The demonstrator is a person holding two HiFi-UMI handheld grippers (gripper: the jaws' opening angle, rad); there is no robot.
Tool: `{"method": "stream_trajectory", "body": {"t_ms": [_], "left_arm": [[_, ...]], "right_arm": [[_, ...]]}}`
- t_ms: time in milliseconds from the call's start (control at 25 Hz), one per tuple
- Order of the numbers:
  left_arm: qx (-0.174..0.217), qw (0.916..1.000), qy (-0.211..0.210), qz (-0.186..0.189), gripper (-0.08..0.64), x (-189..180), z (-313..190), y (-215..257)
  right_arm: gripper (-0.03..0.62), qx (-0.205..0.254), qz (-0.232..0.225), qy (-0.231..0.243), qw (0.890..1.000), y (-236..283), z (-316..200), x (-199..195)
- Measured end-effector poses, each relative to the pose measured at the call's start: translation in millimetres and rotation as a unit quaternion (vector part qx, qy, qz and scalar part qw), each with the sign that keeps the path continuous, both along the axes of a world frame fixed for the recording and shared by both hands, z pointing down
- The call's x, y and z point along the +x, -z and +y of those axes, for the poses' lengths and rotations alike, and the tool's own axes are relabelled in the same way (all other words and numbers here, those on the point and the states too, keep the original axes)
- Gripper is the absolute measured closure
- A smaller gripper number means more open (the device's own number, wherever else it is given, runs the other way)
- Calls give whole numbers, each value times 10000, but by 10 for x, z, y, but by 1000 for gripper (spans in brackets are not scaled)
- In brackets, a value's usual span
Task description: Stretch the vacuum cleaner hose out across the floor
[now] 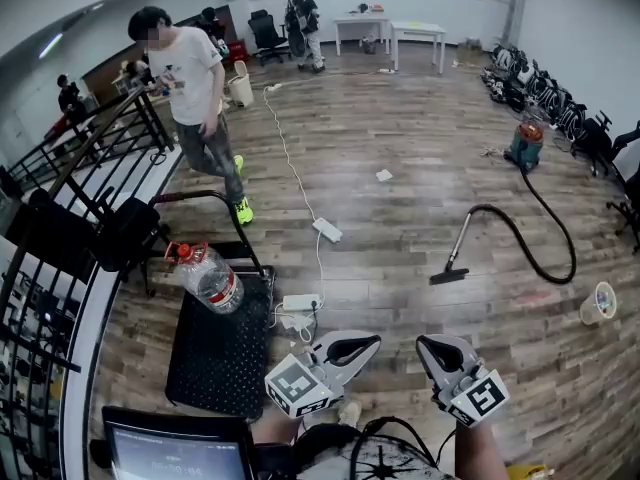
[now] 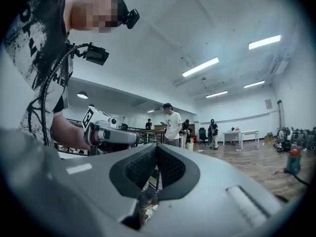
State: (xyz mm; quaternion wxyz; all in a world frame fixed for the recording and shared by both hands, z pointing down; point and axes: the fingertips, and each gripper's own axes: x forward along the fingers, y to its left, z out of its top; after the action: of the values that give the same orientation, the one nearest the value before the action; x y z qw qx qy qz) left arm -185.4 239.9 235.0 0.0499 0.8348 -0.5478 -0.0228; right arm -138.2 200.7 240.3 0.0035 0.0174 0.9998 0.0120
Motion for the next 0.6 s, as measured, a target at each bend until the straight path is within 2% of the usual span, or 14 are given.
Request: {"method": "stream_trajectory", "body": {"t_ms": [240,400,600], "left_arm": [[-7,9999,-113,11,560,-469,-242,-12],[-11,9999,-153,44,560,-770,-324,-27],[34,9998,-161,91,560,-1083,-343,-106]], "right_arm": [[584,-61,65,-113,9999,-67,-232,-462],[584,-46,-51,27,10000,27,-273,-863],[584,157,32,0,9999,-41,-342,-1196]]}}
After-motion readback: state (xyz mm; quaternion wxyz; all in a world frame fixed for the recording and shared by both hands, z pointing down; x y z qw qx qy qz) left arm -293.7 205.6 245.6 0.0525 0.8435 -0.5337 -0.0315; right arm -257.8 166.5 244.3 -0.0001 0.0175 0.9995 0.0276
